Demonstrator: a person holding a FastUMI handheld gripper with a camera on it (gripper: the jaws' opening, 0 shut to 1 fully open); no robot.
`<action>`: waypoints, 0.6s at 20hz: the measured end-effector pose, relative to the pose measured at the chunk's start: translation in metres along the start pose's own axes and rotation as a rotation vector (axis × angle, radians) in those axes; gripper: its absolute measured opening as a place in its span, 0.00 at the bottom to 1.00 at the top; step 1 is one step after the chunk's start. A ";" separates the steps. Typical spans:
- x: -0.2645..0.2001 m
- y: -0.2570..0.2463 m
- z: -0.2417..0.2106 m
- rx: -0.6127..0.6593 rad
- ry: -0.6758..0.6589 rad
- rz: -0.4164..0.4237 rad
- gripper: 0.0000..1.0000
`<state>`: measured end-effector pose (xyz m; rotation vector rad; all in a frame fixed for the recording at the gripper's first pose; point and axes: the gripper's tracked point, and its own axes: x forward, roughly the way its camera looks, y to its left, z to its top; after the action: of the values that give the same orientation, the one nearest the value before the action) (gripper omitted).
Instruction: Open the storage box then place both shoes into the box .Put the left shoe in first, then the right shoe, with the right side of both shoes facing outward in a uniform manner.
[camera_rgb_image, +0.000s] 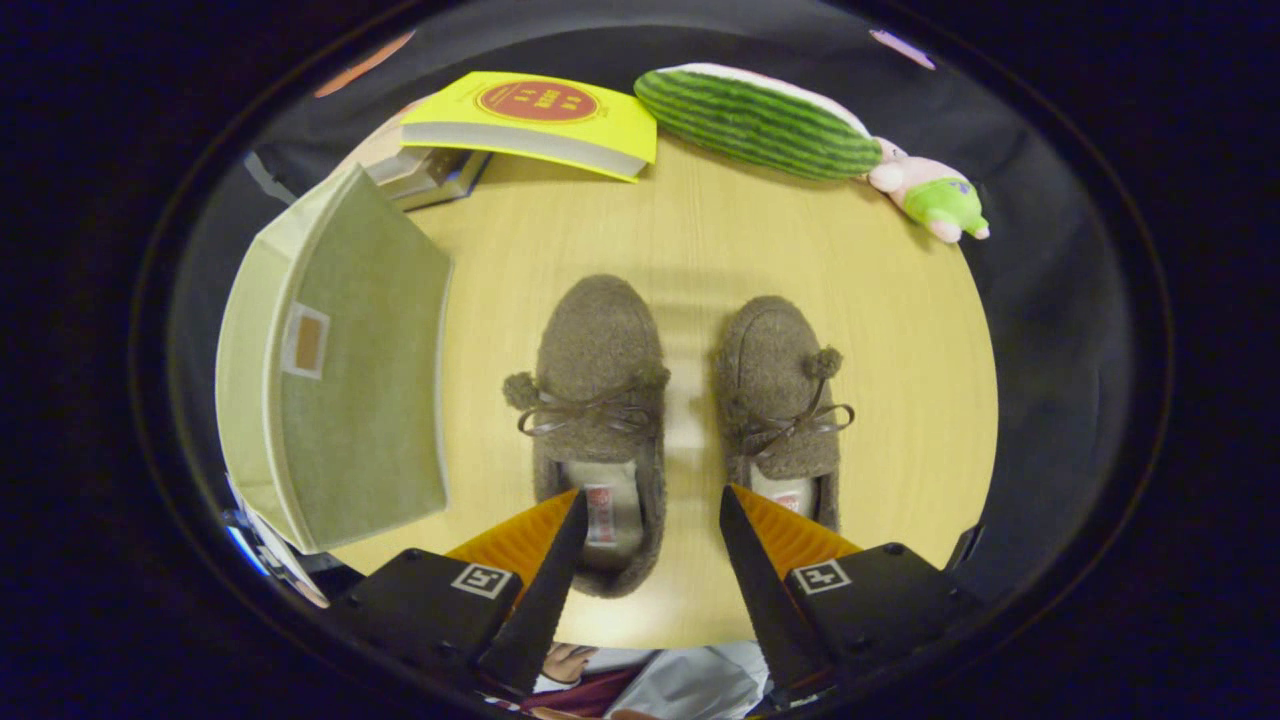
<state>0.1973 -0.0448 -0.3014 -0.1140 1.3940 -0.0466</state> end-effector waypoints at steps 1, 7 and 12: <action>0.008 -0.002 0.000 -0.010 0.011 -0.008 0.82; 0.037 0.004 0.009 -0.018 0.020 0.022 0.34; 0.044 0.006 0.012 -0.009 0.001 0.057 0.06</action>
<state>0.2163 -0.0429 -0.3436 -0.0817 1.3981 0.0070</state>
